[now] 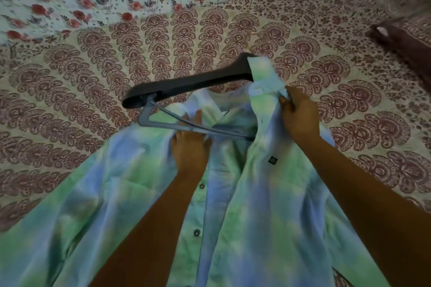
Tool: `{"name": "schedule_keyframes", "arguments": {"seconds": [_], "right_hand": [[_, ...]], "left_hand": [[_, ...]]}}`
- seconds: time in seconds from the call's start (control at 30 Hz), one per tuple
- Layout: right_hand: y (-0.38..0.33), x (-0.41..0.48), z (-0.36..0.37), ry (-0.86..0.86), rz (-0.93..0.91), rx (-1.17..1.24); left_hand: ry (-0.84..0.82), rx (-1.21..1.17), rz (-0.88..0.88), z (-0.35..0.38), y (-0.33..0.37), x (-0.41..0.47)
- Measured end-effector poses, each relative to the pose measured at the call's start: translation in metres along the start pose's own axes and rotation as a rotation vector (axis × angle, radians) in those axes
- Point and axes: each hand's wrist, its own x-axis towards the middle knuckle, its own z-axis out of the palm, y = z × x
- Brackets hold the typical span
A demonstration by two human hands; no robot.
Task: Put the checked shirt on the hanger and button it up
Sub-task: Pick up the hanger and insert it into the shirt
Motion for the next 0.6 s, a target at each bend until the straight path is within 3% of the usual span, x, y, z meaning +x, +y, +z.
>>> {"name": "schedule_keyframes", "arguments": {"seconds": [0.1,0.2,0.43,0.6], "right_hand": [[0.000,-0.003,-0.004,0.006,-0.054,0.004],[0.004,-0.005,0.000,0.036,-0.080,0.010],[0.012,-0.003,0.026,0.029,-0.084,-0.170],[0.004,-0.005,0.045,0.035,-0.005,-0.280]], "left_hand": [[-0.005,-0.558,-0.354,-0.013,-0.033,0.034],[-0.073,-0.822,-0.468,-0.043,-0.078,0.059],[0.050,-0.971,-0.394,-0.119,-0.078,0.069],[0.102,-0.756,-0.166,-0.115,-0.038,0.049]]}}
